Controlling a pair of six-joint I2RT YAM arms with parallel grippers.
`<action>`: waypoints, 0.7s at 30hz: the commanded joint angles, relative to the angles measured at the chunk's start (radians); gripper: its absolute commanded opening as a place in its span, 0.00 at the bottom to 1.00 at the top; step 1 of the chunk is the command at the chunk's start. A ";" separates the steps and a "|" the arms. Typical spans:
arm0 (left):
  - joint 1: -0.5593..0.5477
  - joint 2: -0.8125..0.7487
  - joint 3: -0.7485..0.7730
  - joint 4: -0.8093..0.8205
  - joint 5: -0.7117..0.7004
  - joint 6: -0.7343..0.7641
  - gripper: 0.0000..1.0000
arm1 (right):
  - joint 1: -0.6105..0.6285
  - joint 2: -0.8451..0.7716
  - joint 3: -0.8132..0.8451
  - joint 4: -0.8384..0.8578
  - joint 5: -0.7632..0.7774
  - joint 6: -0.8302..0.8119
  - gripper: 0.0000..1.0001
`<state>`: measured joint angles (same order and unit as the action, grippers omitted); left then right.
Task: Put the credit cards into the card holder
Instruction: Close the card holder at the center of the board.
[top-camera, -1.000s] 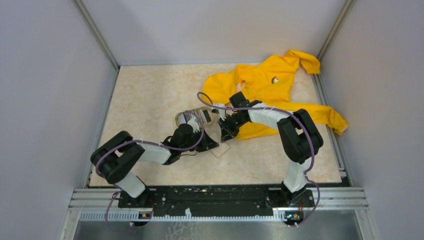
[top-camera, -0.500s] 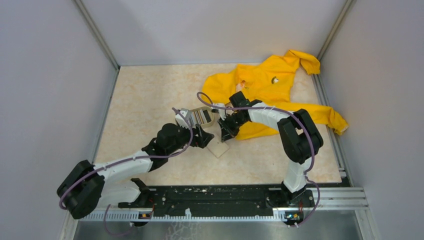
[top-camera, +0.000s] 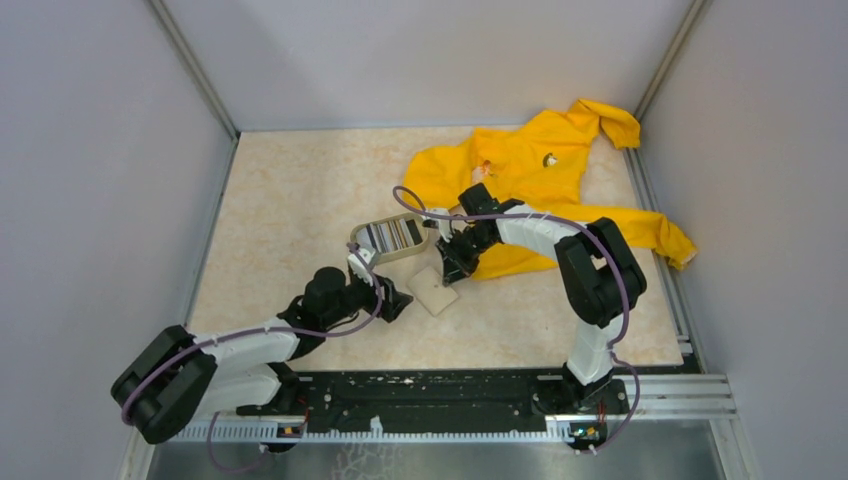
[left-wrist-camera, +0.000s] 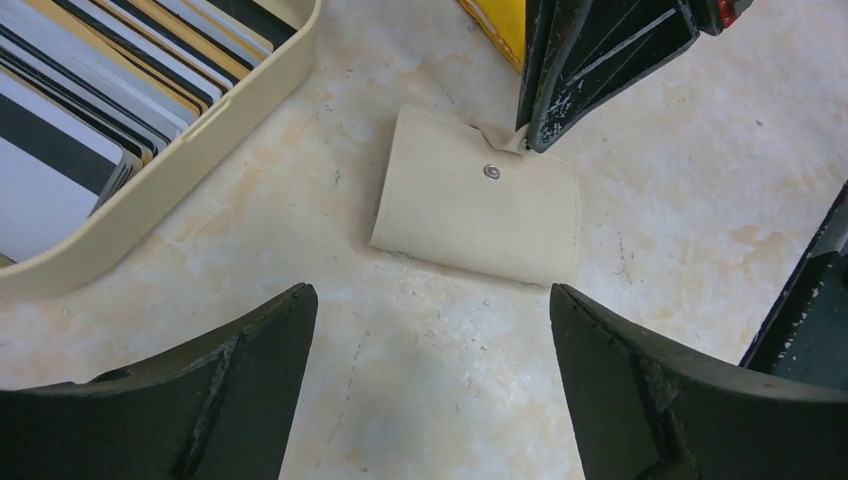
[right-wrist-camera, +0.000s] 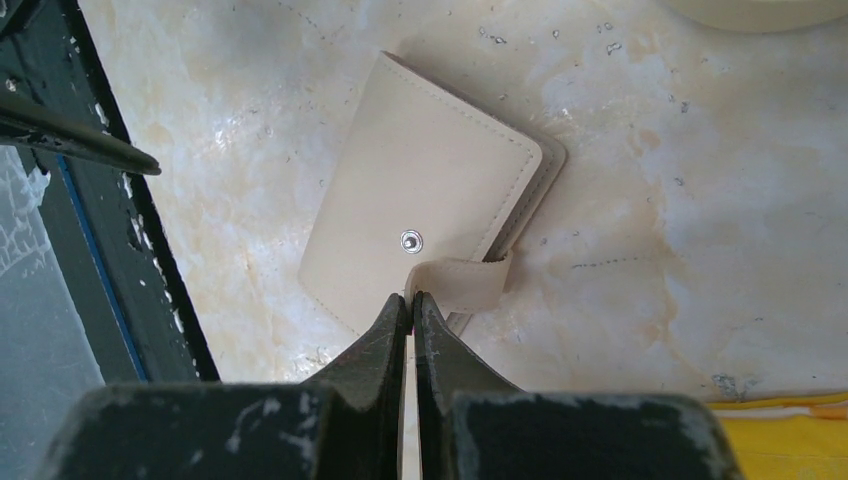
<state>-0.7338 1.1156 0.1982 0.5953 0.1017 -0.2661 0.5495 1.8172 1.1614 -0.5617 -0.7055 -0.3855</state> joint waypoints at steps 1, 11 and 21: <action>0.036 0.068 0.068 -0.001 0.100 0.100 0.90 | 0.004 -0.029 0.050 -0.008 -0.032 -0.021 0.00; 0.149 0.303 0.190 -0.022 0.275 0.090 0.70 | 0.004 -0.029 0.055 -0.018 -0.043 -0.027 0.00; 0.149 0.495 0.259 0.057 0.399 -0.022 0.56 | 0.004 -0.032 0.061 -0.022 -0.042 -0.032 0.00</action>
<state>-0.5865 1.5440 0.4274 0.5907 0.4145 -0.2310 0.5495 1.8172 1.1748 -0.5850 -0.7174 -0.4004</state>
